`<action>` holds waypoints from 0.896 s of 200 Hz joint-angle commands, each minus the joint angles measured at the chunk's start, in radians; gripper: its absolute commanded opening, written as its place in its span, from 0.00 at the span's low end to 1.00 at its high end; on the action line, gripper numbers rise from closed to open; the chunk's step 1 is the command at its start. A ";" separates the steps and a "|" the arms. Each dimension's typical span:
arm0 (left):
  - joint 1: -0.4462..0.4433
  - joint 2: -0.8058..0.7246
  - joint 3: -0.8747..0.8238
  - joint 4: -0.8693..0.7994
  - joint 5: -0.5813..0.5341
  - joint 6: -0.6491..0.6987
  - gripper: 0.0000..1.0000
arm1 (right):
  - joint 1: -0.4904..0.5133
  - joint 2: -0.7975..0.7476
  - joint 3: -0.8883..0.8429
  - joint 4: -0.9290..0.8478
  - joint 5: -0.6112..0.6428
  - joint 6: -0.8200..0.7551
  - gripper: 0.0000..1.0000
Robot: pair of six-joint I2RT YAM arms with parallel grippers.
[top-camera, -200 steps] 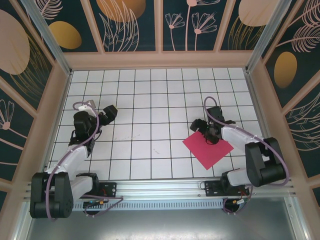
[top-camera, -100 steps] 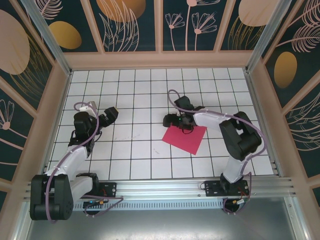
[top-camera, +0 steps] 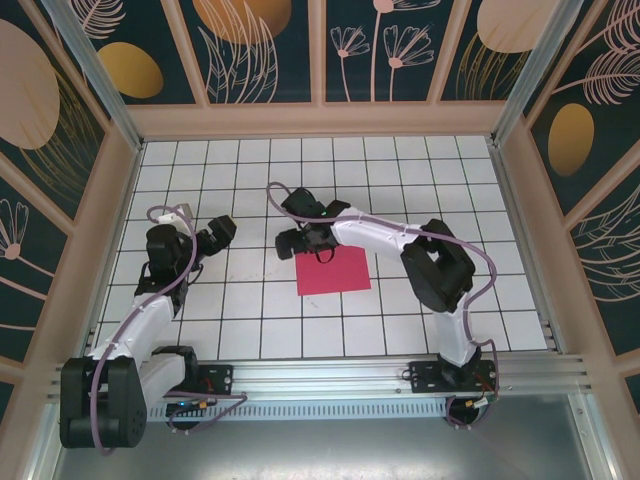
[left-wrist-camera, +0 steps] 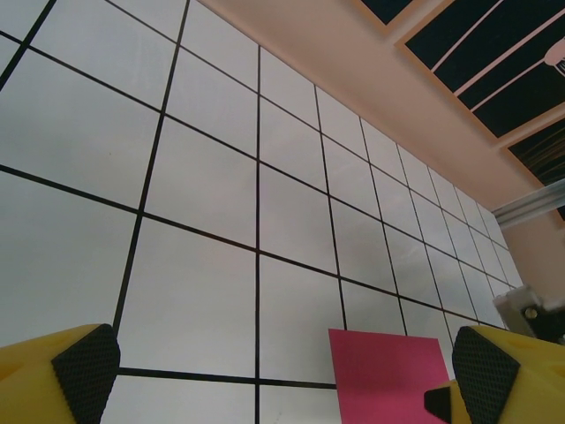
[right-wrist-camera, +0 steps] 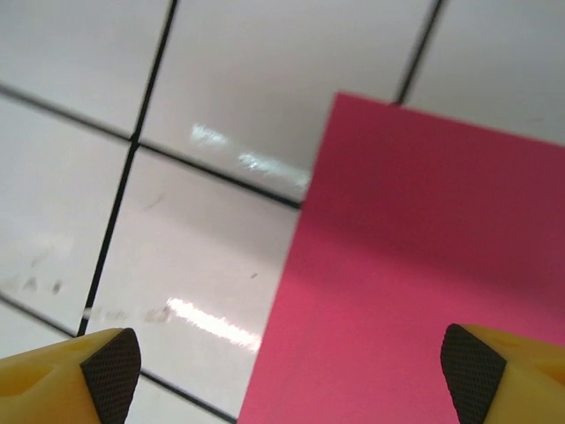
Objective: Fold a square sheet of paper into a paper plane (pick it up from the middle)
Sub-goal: Move the square sheet of paper to the center of the table, then fold the square sheet of paper in half at the center of the table.
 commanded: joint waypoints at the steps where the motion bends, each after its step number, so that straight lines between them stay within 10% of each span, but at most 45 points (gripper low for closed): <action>1: 0.005 -0.012 0.005 -0.011 -0.002 0.025 0.99 | -0.029 -0.015 -0.002 -0.158 0.124 0.152 0.91; 179: 0.005 0.013 -0.015 0.027 0.031 0.016 0.99 | -0.039 0.179 0.002 -0.231 0.076 0.178 0.96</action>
